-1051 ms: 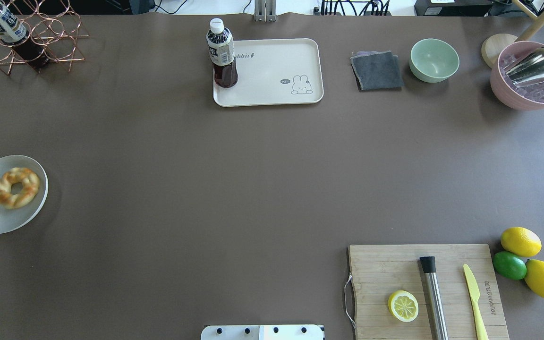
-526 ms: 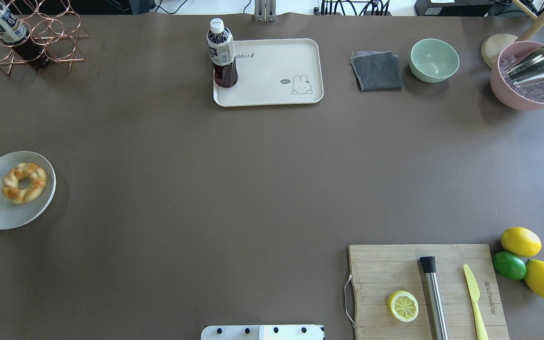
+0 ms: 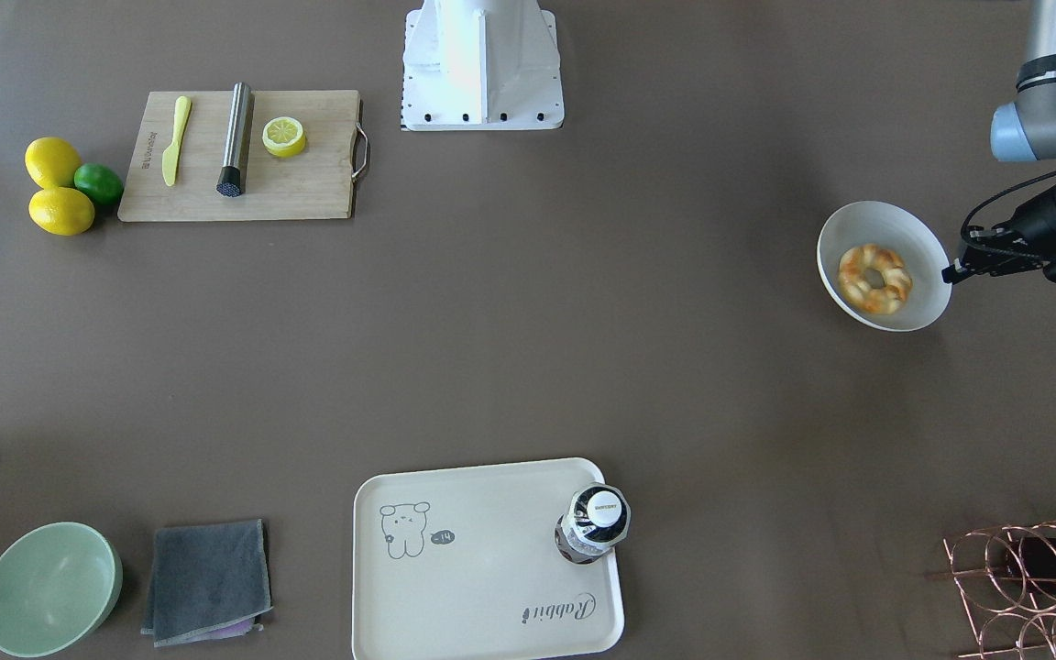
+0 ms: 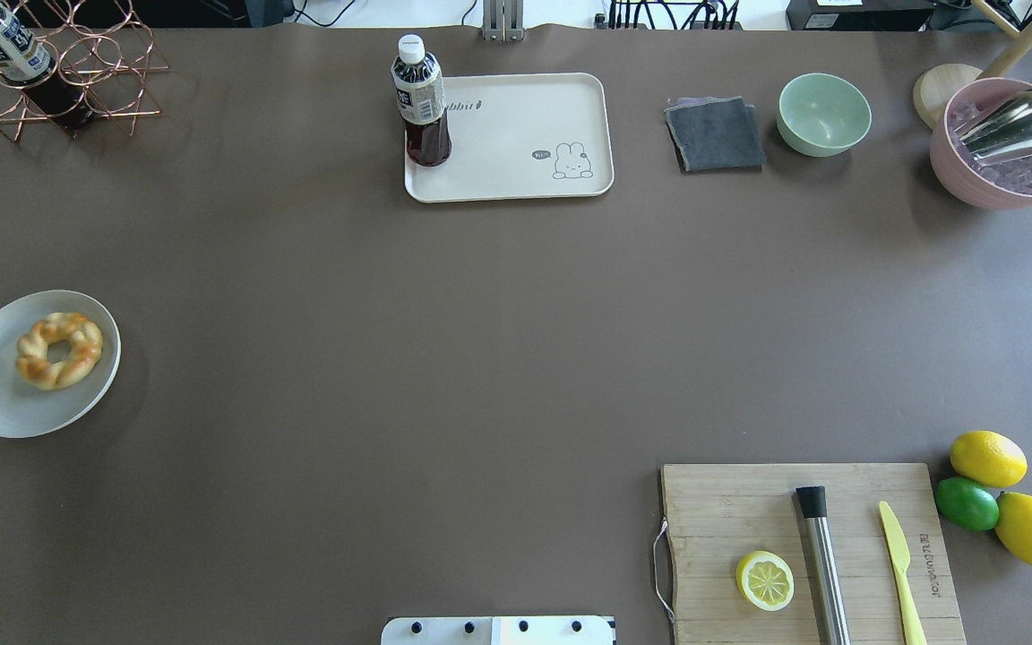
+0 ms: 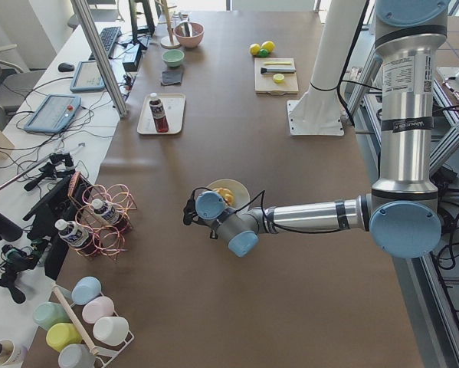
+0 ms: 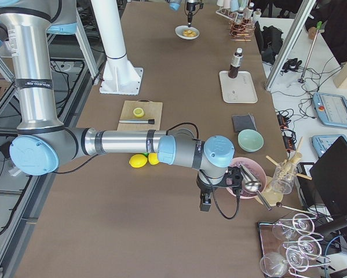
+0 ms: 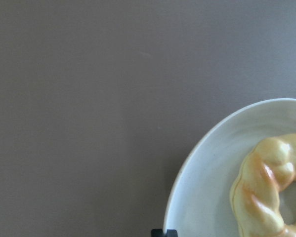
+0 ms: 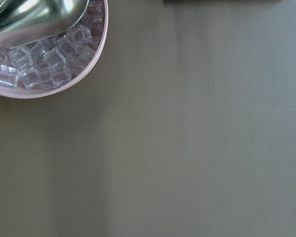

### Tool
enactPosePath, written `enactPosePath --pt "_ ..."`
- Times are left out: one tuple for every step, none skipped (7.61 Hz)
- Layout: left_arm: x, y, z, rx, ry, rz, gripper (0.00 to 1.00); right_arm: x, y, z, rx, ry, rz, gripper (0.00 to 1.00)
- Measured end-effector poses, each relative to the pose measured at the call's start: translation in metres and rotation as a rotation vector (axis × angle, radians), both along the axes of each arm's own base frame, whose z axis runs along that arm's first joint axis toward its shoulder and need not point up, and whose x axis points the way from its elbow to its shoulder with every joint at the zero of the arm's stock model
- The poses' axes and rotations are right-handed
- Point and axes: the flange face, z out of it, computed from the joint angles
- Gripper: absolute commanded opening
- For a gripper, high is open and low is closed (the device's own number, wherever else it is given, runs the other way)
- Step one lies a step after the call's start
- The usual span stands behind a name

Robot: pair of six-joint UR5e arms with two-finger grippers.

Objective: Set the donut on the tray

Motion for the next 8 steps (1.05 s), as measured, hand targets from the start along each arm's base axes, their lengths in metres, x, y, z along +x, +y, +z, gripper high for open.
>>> enactPosePath --pt "-0.009 -0.008 -0.022 -0.033 0.047 -0.022 0.0 0.0 -0.002 -0.002 0.004 0.0 -0.002 1.0" --pt "-0.014 -0.014 -0.044 -0.056 0.072 -0.041 0.0 -0.002 -0.003 -0.003 0.006 -0.001 -0.003 1.0" --pt "-0.014 -0.019 -0.062 -0.07 0.077 -0.052 0.0 -0.005 -0.005 -0.004 0.006 -0.009 -0.007 1.0" --pt "-0.01 -0.031 -0.085 -0.073 0.066 -0.066 0.0 -0.012 -0.006 -0.008 0.014 -0.022 -0.016 1.0" --pt "0.0 -0.047 -0.117 -0.067 0.039 -0.083 0.0 -0.022 -0.009 -0.014 0.027 -0.027 -0.035 1.0" --pt "0.013 -0.06 -0.146 -0.059 0.003 -0.102 0.0 -0.034 -0.013 -0.019 0.038 -0.031 -0.056 1.0" --pt "0.033 -0.068 -0.173 -0.062 -0.024 -0.116 0.0 -0.042 -0.016 -0.025 0.049 -0.035 -0.071 1.0" --pt "0.061 -0.072 -0.202 -0.077 -0.034 -0.131 0.0 -0.048 -0.015 -0.027 0.053 -0.045 -0.08 1.0"
